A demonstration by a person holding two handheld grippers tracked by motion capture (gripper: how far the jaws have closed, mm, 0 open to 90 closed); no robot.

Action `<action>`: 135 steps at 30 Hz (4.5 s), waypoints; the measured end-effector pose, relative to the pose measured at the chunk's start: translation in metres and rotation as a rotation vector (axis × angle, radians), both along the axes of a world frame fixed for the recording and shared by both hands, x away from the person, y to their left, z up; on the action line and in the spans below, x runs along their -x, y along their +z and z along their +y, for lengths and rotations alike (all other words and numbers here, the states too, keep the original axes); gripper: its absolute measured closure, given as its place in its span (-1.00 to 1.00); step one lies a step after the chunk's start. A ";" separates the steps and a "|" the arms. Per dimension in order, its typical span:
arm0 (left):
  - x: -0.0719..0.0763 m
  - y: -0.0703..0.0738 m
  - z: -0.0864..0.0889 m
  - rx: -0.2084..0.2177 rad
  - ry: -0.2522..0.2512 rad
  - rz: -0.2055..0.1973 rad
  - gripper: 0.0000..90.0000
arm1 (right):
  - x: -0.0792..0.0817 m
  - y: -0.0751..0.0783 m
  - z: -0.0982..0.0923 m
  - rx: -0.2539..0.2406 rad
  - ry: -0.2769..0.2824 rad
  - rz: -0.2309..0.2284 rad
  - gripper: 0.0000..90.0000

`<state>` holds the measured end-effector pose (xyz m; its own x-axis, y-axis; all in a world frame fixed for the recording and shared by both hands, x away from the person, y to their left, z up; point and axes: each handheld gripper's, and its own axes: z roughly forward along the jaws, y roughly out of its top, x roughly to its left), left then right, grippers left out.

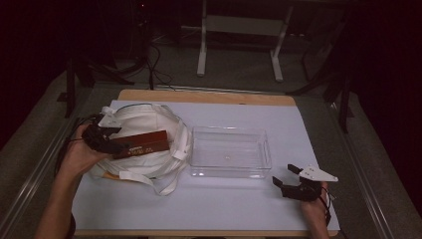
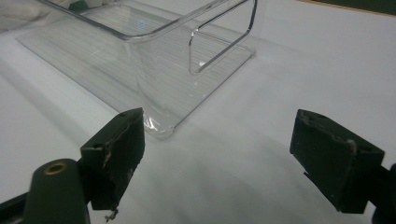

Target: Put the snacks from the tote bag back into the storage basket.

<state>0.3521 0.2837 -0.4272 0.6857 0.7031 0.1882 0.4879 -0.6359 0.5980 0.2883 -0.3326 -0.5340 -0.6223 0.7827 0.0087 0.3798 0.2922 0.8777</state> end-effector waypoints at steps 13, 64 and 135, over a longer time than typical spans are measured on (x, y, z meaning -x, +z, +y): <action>-0.019 -0.011 -0.002 -0.022 0.013 0.069 -0.41 | 0.000 0.000 0.001 0.008 0.005 0.002 -0.60; -0.044 -0.037 -0.013 -0.139 -0.012 0.267 -0.64 | 0.000 0.000 0.002 0.021 0.021 0.002 -0.60; -0.037 -0.041 -0.024 -0.214 -0.118 0.491 -0.18 | 0.000 0.000 0.003 0.030 0.035 0.002 -0.60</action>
